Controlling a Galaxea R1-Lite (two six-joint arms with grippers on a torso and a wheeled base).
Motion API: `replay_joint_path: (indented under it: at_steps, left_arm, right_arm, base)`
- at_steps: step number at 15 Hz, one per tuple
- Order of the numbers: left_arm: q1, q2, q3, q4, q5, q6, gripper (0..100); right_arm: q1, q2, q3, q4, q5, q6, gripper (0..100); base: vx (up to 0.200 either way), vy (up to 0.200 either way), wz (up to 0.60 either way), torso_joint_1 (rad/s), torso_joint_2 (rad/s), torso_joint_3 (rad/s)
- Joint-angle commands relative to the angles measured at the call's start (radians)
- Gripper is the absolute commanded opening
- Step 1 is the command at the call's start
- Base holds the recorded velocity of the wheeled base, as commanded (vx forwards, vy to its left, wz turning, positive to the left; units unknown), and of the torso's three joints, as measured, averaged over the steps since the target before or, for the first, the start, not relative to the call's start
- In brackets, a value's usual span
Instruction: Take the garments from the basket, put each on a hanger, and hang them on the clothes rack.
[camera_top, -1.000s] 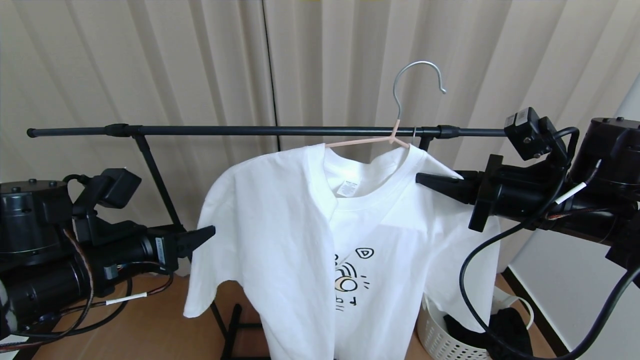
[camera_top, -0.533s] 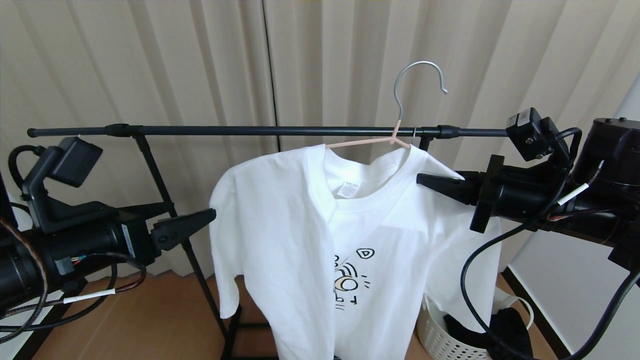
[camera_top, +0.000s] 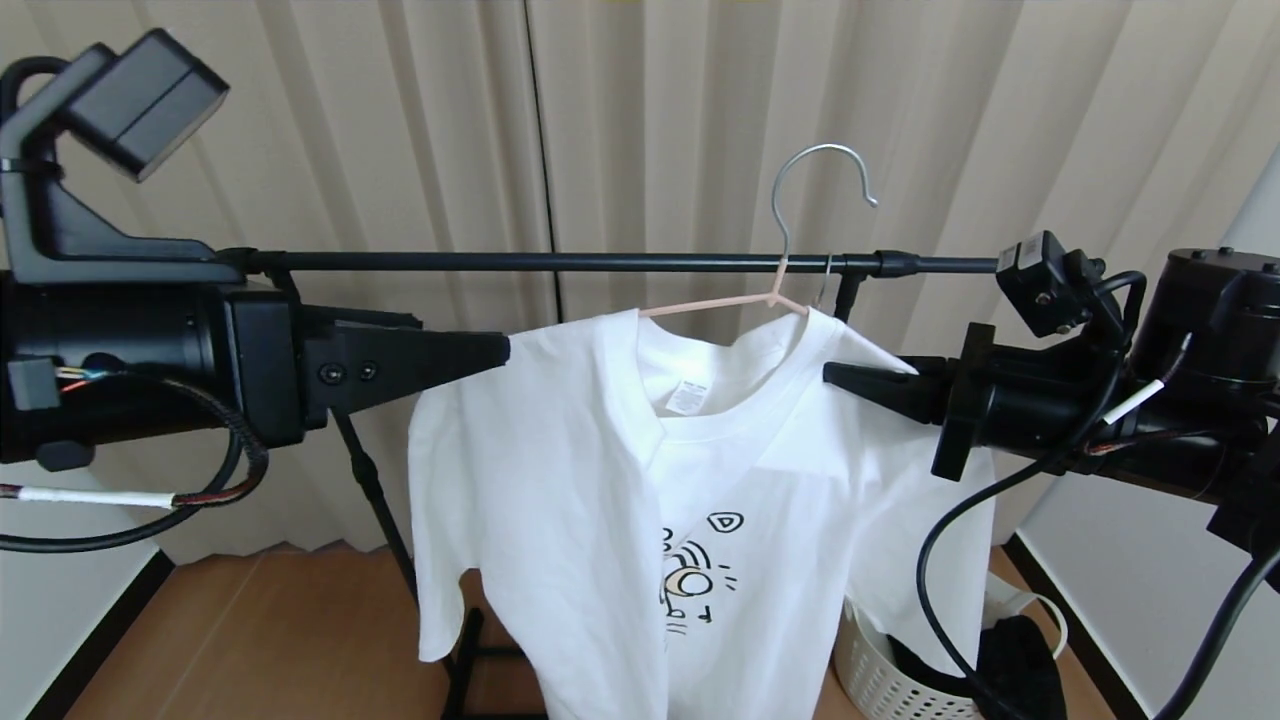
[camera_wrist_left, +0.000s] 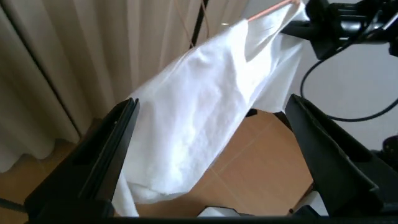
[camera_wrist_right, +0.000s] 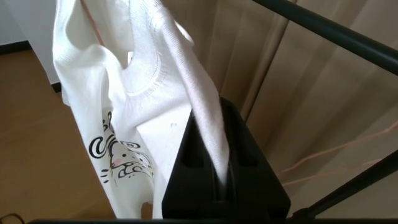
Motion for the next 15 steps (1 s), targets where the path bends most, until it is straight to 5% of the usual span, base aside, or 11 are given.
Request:
replay_joint_path:
  at_steps: [1,10,15]
  left_arm:
    - [-0.064,0.105,-0.086,0.030,-0.004,0.026,100]
    - [-0.103,0.218,-0.172,0.165,-0.097,0.304,100]
    - [-0.101,0.257,-0.169,0.165,-0.099,0.337,100]
  right_arm:
    - [0.020,0.004,0.011,-0.001,0.001,-0.001,0]
    - [0.061,0.004,0.036,-0.001,0.001,-0.047,0]
    - [0.069,-0.010,0.054,-0.002,0.002,-0.075,0]
  base:
    - [0.000,0.000,0.00,0.000,0.00,0.000]
    - [0.000,0.000,0.00,0.000,0.00,0.000]
    - [0.000,0.000,0.00,0.000,0.00,0.000]
